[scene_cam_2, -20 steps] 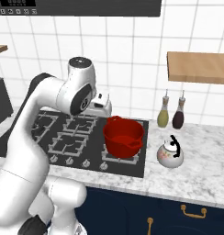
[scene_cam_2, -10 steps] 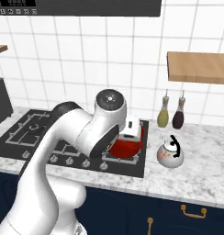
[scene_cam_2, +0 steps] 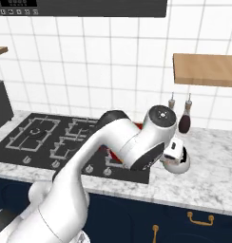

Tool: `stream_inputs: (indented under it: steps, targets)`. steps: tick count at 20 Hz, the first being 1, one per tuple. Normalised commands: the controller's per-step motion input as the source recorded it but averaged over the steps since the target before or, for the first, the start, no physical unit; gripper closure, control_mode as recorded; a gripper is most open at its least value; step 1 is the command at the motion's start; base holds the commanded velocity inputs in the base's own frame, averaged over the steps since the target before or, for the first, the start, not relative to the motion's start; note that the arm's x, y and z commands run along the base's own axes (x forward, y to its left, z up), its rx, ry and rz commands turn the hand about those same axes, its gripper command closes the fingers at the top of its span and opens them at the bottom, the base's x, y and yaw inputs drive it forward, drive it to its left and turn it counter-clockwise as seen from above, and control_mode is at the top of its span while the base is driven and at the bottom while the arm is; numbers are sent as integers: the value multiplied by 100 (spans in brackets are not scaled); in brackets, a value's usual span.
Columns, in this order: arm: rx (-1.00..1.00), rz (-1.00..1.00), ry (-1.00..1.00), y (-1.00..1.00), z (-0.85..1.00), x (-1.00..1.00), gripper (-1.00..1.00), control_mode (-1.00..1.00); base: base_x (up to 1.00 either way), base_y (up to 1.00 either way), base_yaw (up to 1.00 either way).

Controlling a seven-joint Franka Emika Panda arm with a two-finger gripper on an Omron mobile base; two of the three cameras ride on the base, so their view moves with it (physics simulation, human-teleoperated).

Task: Pick the kettle from the counter and place it on a stove burner. Then turn the burner on.

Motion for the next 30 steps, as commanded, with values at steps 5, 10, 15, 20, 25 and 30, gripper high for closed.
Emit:
stream_inputs:
  steps: [5,10,15,20,25,30]
  targets:
    - [14,3,18,-100,-39,95,-100,-100,0,0,0]
    - [2,11,1,-45,-15,24,-100,-100,0,0,0]
    - [0,3,-1,-7,-3,10,-100,-100,0,0,0]
    - [-3,0,2,0,-23,16,-100,-100,0,0,0]
    - [-11,2,3,0,-52,23,-100,-100,0,0,0]
    - [-5,5,0,0,-35,24,-100,-100,0,0,0]
